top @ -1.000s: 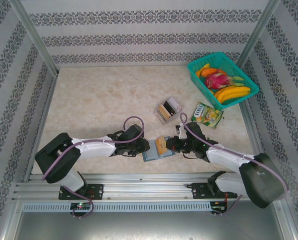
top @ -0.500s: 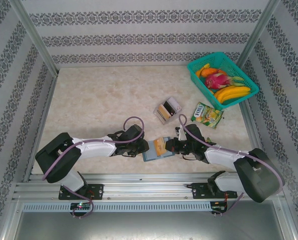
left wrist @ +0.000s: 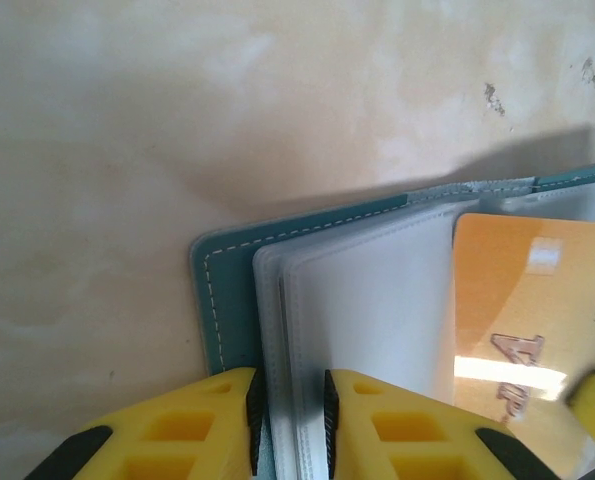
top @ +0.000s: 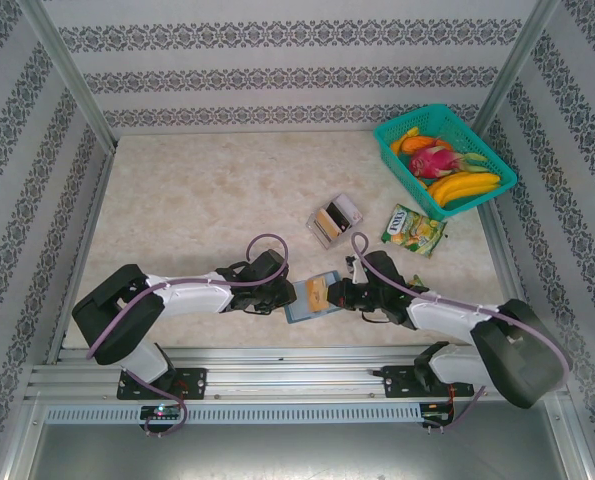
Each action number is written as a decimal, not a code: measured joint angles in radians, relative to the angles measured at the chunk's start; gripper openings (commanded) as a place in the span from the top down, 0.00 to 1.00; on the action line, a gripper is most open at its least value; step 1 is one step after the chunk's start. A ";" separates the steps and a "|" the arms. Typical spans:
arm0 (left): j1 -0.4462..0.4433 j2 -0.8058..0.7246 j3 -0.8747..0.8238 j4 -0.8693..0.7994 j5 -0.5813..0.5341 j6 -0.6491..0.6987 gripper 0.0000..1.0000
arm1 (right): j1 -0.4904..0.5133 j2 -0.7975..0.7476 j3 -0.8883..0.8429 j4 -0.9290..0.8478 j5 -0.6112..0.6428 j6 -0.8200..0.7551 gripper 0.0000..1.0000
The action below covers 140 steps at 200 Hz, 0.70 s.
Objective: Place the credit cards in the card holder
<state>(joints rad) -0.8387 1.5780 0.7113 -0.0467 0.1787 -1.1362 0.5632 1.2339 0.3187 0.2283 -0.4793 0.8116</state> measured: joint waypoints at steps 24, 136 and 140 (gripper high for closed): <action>0.000 0.002 0.000 0.001 0.000 0.000 0.74 | -0.010 -0.016 0.004 -0.023 -0.011 -0.011 1.00; 0.000 0.013 0.009 0.003 0.000 0.000 0.75 | -0.018 0.130 0.066 -0.024 -0.100 -0.035 1.00; 0.000 0.013 0.009 0.003 0.000 0.000 0.75 | -0.018 0.136 0.067 -0.020 -0.103 -0.034 1.00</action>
<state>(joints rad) -0.8387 1.5909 0.7204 -0.0437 0.1791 -1.1362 0.5453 1.3697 0.3855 0.2081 -0.5823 0.7780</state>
